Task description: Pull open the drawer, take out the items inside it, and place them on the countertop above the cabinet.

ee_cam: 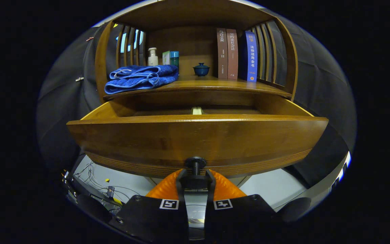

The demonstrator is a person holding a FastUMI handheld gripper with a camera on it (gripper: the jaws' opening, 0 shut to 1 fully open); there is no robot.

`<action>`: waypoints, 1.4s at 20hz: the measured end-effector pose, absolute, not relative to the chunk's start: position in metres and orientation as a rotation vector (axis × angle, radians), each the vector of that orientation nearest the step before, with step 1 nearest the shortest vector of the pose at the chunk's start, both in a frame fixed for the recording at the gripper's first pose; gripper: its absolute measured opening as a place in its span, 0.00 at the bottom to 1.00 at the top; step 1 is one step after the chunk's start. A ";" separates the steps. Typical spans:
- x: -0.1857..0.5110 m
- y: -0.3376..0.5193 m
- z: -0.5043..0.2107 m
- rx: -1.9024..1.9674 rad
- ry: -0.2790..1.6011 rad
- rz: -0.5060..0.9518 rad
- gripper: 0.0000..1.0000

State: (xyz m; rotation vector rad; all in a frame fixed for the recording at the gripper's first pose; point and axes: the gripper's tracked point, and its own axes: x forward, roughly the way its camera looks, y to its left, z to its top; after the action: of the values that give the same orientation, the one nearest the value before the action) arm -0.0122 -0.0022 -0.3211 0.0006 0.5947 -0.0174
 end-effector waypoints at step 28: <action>-0.073 -0.011 -0.240 0.022 0.629 -0.067 1.00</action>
State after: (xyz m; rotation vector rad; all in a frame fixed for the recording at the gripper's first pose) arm -0.0726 -0.0107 -0.2401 0.0222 0.6286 -0.0671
